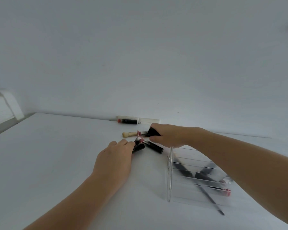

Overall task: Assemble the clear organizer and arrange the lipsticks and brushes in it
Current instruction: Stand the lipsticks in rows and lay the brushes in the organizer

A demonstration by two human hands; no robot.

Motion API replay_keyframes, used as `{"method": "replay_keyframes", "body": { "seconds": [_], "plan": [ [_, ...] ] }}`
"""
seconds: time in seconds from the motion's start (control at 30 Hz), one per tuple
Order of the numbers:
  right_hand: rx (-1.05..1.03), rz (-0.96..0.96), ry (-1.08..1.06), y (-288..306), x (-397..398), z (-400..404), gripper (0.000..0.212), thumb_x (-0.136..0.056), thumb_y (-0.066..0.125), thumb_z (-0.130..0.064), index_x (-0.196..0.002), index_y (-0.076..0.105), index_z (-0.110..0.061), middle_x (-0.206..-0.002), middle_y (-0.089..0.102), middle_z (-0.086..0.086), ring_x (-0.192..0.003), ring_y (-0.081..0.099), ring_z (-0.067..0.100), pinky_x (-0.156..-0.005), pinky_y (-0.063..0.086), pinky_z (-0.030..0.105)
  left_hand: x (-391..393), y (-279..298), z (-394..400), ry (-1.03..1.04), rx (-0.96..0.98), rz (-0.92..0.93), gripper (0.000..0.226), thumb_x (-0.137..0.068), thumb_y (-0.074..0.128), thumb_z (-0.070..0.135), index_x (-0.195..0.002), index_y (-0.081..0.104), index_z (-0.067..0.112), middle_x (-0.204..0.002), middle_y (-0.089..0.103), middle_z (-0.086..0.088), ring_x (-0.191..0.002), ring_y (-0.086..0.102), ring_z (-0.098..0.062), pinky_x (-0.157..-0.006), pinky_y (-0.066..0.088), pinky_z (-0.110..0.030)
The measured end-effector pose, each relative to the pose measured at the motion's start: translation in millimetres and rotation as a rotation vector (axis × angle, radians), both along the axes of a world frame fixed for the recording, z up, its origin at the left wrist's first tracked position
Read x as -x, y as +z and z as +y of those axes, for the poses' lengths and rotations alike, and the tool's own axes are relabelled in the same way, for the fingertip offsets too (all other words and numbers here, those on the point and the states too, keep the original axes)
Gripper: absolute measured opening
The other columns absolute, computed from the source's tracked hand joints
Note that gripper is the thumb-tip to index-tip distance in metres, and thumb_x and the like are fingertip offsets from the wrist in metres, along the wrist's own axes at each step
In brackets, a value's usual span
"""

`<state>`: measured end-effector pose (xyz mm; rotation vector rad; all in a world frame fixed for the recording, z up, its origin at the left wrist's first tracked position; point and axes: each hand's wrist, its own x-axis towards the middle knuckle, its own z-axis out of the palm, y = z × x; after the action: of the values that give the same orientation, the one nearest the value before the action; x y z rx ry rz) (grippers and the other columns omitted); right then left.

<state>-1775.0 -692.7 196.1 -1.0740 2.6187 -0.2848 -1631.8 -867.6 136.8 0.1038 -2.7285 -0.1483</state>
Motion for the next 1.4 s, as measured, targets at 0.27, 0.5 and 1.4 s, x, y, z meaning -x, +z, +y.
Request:
{"method": "replay_keyframes", "body": {
  "seconds": [0.27,0.5,1.4],
  "plan": [
    [-0.112,0.072,0.088,-7,-3,-9,0.025,-0.096,0.057,-0.048,-0.087,0.044,-0.029,-0.083,0.053,-0.009,-0.070,0.048,0.007,-0.057,0.031,0.026,3,0,3,0.093,0.060,-0.020,0.021,-0.099,0.048,0.020,-0.112,0.057,0.033,-0.099,0.060,0.007,-0.090,0.056,-0.016,-0.062,0.032,-0.027],
    [-0.063,0.107,0.049,4,0,2,0.021,-0.101,0.051,-0.043,-0.092,0.049,-0.024,-0.086,0.059,-0.003,-0.075,0.055,0.015,-0.061,0.038,0.029,4,-1,-2,0.085,0.032,-0.012,0.015,-0.100,0.047,0.025,-0.105,0.059,0.032,-0.091,0.060,0.007,-0.084,0.053,-0.015,-0.060,0.032,-0.028],
    [0.171,0.326,-0.144,35,-86,179,0.022,-0.100,0.051,-0.048,-0.083,0.046,-0.035,-0.084,0.052,-0.014,-0.080,0.048,0.002,-0.065,0.035,0.022,6,73,69,-0.593,-0.465,0.196,0.016,-0.094,0.067,0.027,-0.109,0.068,0.033,-0.086,0.062,0.016,-0.082,0.058,-0.005,-0.069,0.044,-0.019]
  ]
}}
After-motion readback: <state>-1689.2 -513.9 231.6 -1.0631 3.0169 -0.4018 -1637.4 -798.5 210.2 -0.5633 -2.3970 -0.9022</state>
